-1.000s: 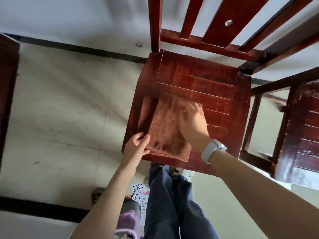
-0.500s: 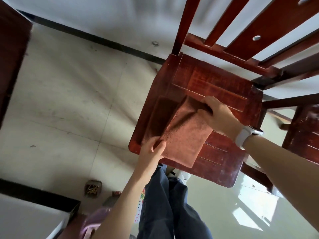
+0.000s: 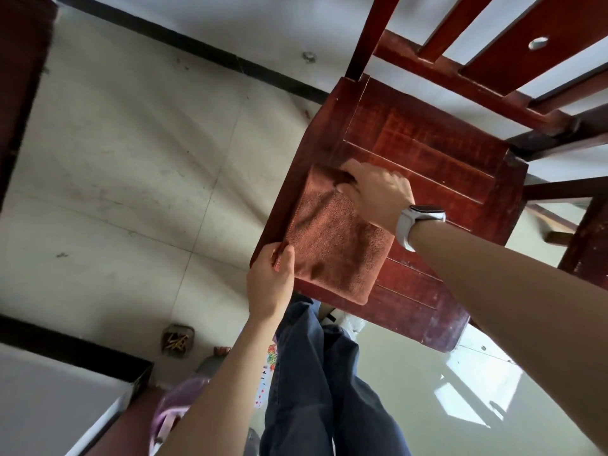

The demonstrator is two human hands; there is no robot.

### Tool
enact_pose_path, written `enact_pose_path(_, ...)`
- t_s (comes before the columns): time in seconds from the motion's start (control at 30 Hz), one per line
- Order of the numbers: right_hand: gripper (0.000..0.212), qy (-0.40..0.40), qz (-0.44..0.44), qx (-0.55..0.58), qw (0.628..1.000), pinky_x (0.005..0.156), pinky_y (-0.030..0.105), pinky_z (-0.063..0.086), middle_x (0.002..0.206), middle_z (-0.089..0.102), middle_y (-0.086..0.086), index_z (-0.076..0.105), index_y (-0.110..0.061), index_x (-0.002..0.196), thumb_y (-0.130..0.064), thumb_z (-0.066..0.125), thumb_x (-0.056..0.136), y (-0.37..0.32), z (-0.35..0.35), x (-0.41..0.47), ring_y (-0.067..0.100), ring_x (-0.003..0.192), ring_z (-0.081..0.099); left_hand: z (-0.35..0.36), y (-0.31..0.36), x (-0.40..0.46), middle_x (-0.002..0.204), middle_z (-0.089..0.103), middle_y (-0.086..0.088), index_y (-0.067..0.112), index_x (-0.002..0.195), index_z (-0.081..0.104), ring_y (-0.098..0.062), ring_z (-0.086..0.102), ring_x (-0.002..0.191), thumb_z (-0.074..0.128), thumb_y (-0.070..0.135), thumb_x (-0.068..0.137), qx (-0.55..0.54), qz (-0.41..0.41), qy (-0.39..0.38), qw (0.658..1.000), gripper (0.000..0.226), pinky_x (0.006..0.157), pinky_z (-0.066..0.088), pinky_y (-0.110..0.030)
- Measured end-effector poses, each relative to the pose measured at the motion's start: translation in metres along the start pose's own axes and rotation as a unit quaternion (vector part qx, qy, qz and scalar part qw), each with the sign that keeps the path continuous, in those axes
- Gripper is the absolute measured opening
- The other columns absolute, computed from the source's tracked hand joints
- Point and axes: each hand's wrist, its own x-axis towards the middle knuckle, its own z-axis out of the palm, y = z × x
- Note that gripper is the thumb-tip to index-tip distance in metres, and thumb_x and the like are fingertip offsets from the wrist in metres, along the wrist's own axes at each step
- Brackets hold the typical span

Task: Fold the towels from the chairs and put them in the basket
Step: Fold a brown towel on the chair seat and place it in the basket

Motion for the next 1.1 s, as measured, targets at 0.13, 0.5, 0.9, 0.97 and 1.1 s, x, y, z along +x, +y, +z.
enact_pose_path(0.13, 0.048, 0.075, 0.02, -0.056, 0.995, 0.1, 0.05, 0.031, 0.126, 0.049, 0.01, 0.045, -0.017, 0.128, -0.04, 0.054, 0.086, -0.007, -0.003, -0.016, 0.031, 0.116, 0.046, -0.002, 0.007, 0.0, 0.104, 0.063, -0.011, 0.01, 0.109, 0.059, -0.028, 0.057, 0.099, 0.053, 0.028, 0.09, 0.135, 0.041, 0.053, 0.989, 0.027, 0.08, 0.041, -0.033)
enact_pose_path(0.5, 0.058, 0.008, -0.06, -0.188, 0.98, 0.111, 0.054, 0.018, 0.148, 0.033, 0.016, 0.033, -0.021, 0.141, -0.044, 0.041, 0.088, 0.0, 0.068, -0.107, 0.033, 0.136, 0.031, 0.004, -0.007, 0.02, 0.15, 0.027, -0.012, 0.004, 0.14, 0.032, -0.03, 0.033, 0.136, 0.037, 0.041, 0.093, 0.449, 0.365, -0.08, 0.812, 0.06, 0.104, 0.034, -0.053)
enact_pose_path(0.9, 0.05, 0.127, -0.024, -0.113, 0.985, 0.111, 0.052, 0.02, 0.147, 0.034, 0.018, 0.039, -0.018, 0.138, -0.029, 0.036, 0.089, 0.006, 0.046, -0.073, 0.035, 0.136, 0.031, 0.008, 0.025, 0.035, 0.152, 0.024, -0.014, 0.006, 0.142, 0.027, -0.028, 0.024, 0.14, 0.038, 0.041, 0.09, 0.463, 0.423, -0.078, 0.775, 0.064, 0.109, 0.023, -0.055)
enact_pose_path(0.97, 0.053, 0.078, 0.005, -0.115, 0.99, 0.113, 0.052, 0.015, 0.151, 0.024, 0.017, 0.028, -0.025, 0.143, -0.037, 0.033, 0.092, 0.015, 0.045, -0.061, 0.036, 0.139, 0.022, 0.012, 0.031, 0.042, 0.153, 0.019, -0.014, 0.005, 0.144, 0.022, -0.027, 0.018, 0.141, 0.04, 0.046, 0.089, 0.471, 0.393, -0.102, 0.783, 0.071, 0.111, 0.019, -0.055)
enact_pose_path(1.1, 0.056, 0.014, 0.02, -0.105, 0.994, 0.114, 0.053, 0.007, 0.155, 0.013, 0.015, 0.01, -0.032, 0.146, -0.046, 0.024, 0.094, 0.027, 0.051, -0.054, 0.036, 0.142, 0.012, 0.012, 0.038, 0.048, 0.155, 0.014, -0.013, 0.004, 0.144, 0.021, -0.025, 0.011, 0.143, 0.051, 0.042, 0.087, 0.453, 0.374, -0.142, 0.797, 0.074, 0.111, 0.02, -0.052)
